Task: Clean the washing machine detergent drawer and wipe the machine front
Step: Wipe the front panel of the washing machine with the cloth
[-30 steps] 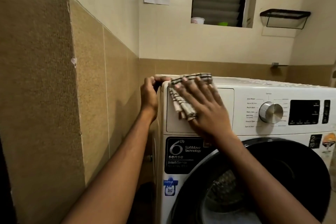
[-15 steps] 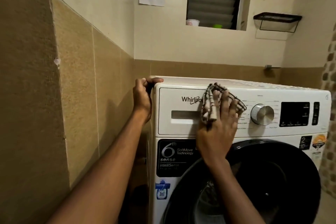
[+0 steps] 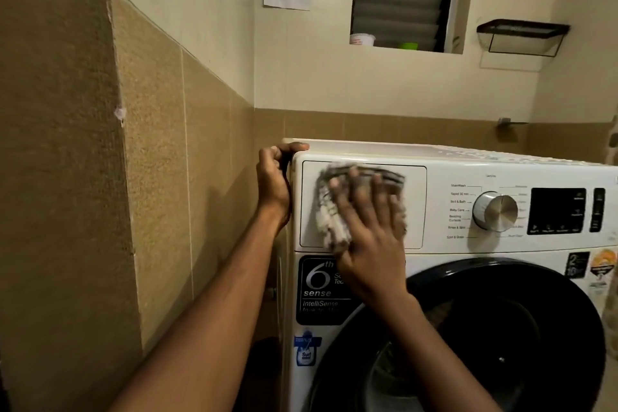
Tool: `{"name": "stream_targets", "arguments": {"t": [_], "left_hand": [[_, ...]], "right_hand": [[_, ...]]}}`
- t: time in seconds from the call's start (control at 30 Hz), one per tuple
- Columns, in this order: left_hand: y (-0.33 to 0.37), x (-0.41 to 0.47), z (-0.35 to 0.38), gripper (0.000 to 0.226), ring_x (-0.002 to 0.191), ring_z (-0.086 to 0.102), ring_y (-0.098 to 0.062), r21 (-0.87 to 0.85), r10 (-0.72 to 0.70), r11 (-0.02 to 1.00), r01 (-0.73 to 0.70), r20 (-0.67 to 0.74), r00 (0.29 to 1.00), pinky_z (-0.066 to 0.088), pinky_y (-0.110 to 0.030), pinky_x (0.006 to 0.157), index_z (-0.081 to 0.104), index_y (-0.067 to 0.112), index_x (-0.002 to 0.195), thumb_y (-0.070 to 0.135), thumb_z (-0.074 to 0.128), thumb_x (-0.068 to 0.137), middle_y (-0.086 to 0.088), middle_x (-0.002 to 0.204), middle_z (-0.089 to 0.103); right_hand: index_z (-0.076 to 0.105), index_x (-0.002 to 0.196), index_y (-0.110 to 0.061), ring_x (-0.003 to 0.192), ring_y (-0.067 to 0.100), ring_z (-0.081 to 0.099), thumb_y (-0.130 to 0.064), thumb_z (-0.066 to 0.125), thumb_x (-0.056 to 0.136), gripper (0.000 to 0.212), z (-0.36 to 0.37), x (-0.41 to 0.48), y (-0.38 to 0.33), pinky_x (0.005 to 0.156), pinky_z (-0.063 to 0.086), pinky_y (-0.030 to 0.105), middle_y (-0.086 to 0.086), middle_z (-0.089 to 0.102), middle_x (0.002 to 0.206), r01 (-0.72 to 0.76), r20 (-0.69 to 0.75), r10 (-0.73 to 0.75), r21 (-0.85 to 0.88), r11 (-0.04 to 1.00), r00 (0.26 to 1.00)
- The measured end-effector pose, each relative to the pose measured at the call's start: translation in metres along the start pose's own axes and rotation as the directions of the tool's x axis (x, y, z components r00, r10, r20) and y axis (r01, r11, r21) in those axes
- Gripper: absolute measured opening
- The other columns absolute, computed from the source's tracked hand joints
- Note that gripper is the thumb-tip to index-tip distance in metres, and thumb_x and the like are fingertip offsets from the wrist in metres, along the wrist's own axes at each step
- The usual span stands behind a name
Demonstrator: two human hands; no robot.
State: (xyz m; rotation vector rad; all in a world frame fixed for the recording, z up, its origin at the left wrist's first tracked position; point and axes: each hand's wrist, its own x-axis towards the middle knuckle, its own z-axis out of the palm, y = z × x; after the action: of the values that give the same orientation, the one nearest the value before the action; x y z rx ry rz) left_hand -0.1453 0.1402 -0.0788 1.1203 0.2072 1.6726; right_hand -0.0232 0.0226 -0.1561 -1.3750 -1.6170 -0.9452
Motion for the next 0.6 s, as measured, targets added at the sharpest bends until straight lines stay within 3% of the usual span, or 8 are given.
{"name": "stream_targets", "arguments": {"t": [0.07,0.13,0.23,0.3,0.4,0.47,0.53,0.6], "left_hand": [[-0.002,0.001,-0.001,0.048,0.088,0.064,-0.020,0.004,0.012,1.000,-0.012,0.015,1.000,0.047,-0.035,0.084,0.071,0.014,0.072,0.034,0.031,0.090,-0.004,0.088,0.072],[-0.003,0.001,-0.002,0.045,0.089,0.063,-0.022,0.038,0.025,0.999,-0.025,0.001,1.000,0.046,-0.035,0.084,0.074,0.019,0.069,0.038,0.035,0.083,-0.003,0.089,0.073],[-0.004,0.001,-0.001,0.045,0.089,0.063,-0.023,0.047,0.035,0.998,-0.035,-0.009,0.999,0.045,-0.036,0.084,0.074,0.019,0.066,0.038,0.037,0.080,-0.003,0.087,0.074],[-0.003,0.001,0.000,0.044,0.087,0.063,-0.021,0.030,0.031,0.999,-0.031,-0.007,1.000,0.046,-0.035,0.083,0.073,0.018,0.066,0.038,0.037,0.079,-0.002,0.086,0.074],[-0.003,0.003,-0.001,0.044,0.084,0.064,-0.018,0.021,0.022,1.000,-0.022,0.007,1.000,0.047,-0.033,0.080,0.073,0.018,0.067,0.038,0.036,0.080,-0.002,0.085,0.074],[-0.002,0.003,-0.003,0.046,0.088,0.063,-0.021,0.039,0.021,0.999,-0.022,0.027,0.999,0.046,-0.034,0.081,0.075,0.020,0.067,0.039,0.035,0.080,-0.002,0.087,0.073],[-0.002,0.001,-0.004,0.046,0.089,0.062,-0.022,0.049,0.026,0.998,-0.028,0.043,0.999,0.046,-0.035,0.082,0.075,0.021,0.067,0.038,0.034,0.082,-0.001,0.088,0.073],[-0.001,-0.001,-0.003,0.047,0.087,0.062,-0.020,0.050,0.026,0.998,-0.028,0.045,0.999,0.046,-0.035,0.080,0.075,0.022,0.066,0.036,0.033,0.084,0.000,0.086,0.073]], "right_hand": [[0.019,0.155,-0.034,0.152,0.023,0.005,-0.046,0.038,0.092,0.067,-0.002,-0.008,0.019,0.122,0.009,0.046,-0.003,0.011,0.165,0.241,0.051,-0.237,-0.117,0.963,0.970],[0.018,0.156,-0.033,0.152,0.020,0.000,-0.043,0.038,0.092,0.068,-0.003,-0.010,0.027,0.122,0.005,0.047,-0.004,0.007,0.165,-0.076,-0.066,0.075,-0.013,0.997,0.995],[0.011,0.156,-0.029,0.152,0.023,-0.006,-0.039,0.043,0.091,0.073,0.002,-0.002,-0.002,0.121,-0.001,0.053,-0.001,0.002,0.166,-0.510,-0.096,0.542,0.231,0.828,0.835],[0.013,0.157,-0.030,0.152,0.029,-0.002,-0.037,0.048,0.089,0.077,0.008,-0.009,-0.015,0.121,0.002,0.052,0.003,0.004,0.165,-0.201,-0.072,0.206,0.065,0.977,0.976],[0.022,0.155,-0.033,0.152,0.025,0.009,-0.044,0.045,0.092,0.069,0.006,-0.028,0.012,0.120,0.018,0.048,-0.002,0.014,0.164,0.288,0.067,-0.281,-0.140,0.947,0.957],[0.020,0.156,-0.031,0.152,0.025,0.007,-0.044,0.038,0.092,0.067,0.003,-0.034,0.023,0.118,0.021,0.054,-0.001,0.012,0.165,0.000,-0.033,-0.004,-0.097,0.995,0.999],[0.014,0.157,-0.027,0.152,0.026,-0.004,-0.047,0.030,0.094,0.067,0.003,-0.030,0.013,0.119,0.010,0.058,0.002,0.003,0.166,-0.411,-0.096,0.418,0.090,0.907,0.903],[0.010,0.158,-0.025,0.151,0.028,-0.011,-0.046,0.031,0.093,0.071,0.003,-0.024,-0.005,0.119,0.003,0.060,0.005,-0.003,0.166,-0.473,-0.044,0.482,0.131,0.871,0.875]]}}
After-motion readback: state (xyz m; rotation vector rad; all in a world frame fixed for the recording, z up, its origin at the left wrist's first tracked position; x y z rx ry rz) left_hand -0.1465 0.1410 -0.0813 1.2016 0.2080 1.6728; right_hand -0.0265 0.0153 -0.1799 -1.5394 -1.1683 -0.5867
